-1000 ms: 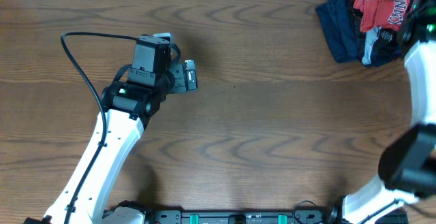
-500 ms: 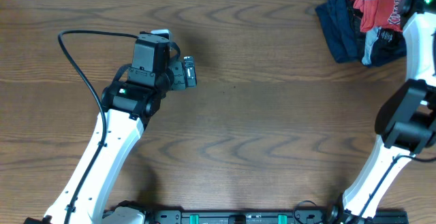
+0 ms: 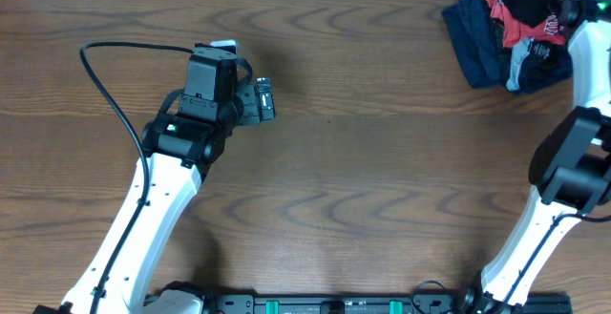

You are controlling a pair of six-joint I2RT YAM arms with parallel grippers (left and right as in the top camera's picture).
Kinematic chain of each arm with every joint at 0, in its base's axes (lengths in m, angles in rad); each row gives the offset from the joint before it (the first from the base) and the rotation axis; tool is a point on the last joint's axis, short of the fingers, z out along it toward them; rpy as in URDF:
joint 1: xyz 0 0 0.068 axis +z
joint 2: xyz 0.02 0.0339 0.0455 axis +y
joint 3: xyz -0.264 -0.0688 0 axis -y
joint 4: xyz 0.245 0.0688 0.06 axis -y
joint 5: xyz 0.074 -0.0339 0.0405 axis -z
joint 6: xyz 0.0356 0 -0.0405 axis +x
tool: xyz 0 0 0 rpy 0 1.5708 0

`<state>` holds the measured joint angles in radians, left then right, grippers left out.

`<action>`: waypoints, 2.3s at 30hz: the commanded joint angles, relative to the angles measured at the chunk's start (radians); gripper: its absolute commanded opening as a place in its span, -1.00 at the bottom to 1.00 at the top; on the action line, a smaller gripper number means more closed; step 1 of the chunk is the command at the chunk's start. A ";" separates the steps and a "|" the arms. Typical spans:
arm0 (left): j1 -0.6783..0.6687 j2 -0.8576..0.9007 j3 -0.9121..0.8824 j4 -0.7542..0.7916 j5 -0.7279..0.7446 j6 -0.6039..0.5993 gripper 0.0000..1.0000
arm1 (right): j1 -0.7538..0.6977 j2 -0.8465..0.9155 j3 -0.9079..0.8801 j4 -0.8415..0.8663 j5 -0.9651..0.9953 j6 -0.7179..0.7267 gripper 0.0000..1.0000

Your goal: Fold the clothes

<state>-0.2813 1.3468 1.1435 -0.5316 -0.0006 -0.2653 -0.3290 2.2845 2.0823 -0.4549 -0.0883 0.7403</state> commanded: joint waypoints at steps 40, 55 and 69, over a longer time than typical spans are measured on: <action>0.005 0.006 0.003 -0.002 -0.011 0.005 0.96 | -0.030 -0.109 0.030 -0.050 0.087 -0.697 -0.97; 0.005 0.006 0.003 -0.002 -0.011 0.005 0.95 | -0.018 0.232 0.031 -0.143 0.077 -0.697 -0.47; 0.005 0.006 0.003 -0.002 -0.011 0.005 0.96 | -0.018 -0.426 0.031 -0.214 0.055 -0.712 0.99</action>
<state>-0.2813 1.3468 1.1435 -0.5343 -0.0006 -0.2653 -0.3649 2.0735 2.0930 -0.6765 -0.0174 0.0383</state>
